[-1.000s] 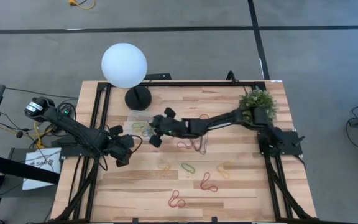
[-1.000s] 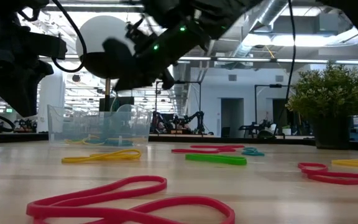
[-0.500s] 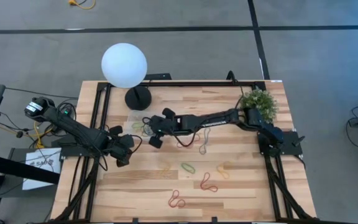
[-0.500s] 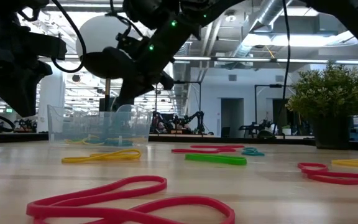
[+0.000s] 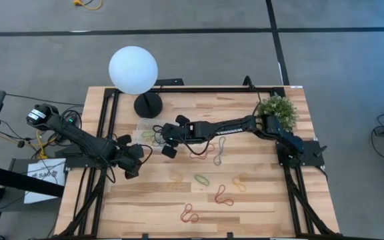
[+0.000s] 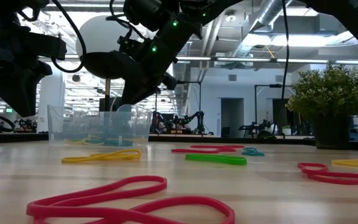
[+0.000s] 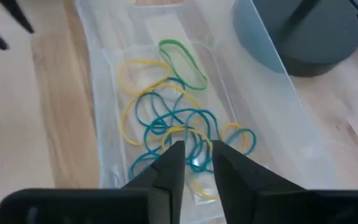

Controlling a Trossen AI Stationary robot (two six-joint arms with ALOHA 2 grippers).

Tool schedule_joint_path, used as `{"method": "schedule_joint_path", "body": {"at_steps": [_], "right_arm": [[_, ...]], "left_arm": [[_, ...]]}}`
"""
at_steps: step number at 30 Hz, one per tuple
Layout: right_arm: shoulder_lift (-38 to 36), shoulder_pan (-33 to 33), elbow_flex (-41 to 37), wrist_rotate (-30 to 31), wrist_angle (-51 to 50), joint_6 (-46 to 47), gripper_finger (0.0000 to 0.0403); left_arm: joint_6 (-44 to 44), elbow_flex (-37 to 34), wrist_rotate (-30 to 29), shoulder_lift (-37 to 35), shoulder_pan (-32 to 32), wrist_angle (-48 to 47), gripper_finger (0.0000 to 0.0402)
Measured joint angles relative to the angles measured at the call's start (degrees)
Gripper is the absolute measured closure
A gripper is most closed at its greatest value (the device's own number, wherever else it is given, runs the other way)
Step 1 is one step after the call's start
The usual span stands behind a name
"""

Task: Pick and place rubber bands into bin
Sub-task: Put the red rubber band into the transparent container

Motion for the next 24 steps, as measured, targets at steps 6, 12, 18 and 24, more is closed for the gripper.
{"method": "schedule_joint_path", "body": {"at_steps": [6, 12, 18, 24], "right_arm": [[-0.70, 2.34, -0.04, -0.21, -3.38, -5.84, 0.0325], [-7.47, 5.31, -0.11, 2.87, -13.18, -5.36, 0.0328], [-18.24, 8.03, -0.01, 10.15, -25.21, -3.93, 0.0328], [-27.41, 10.85, -2.33, 3.01, -43.61, 8.74, 0.0328]], "left_arm": [[-0.04, 0.00, 0.00, -0.01, 0.00, 0.00, 0.0307], [-0.07, 0.01, 0.04, -0.02, 0.00, 0.00, 0.0307], [-0.11, 0.00, 0.04, -0.01, 0.02, 0.65, 0.0307], [-0.11, 0.01, 0.04, 0.00, 0.00, 1.68, 0.0307]]}}
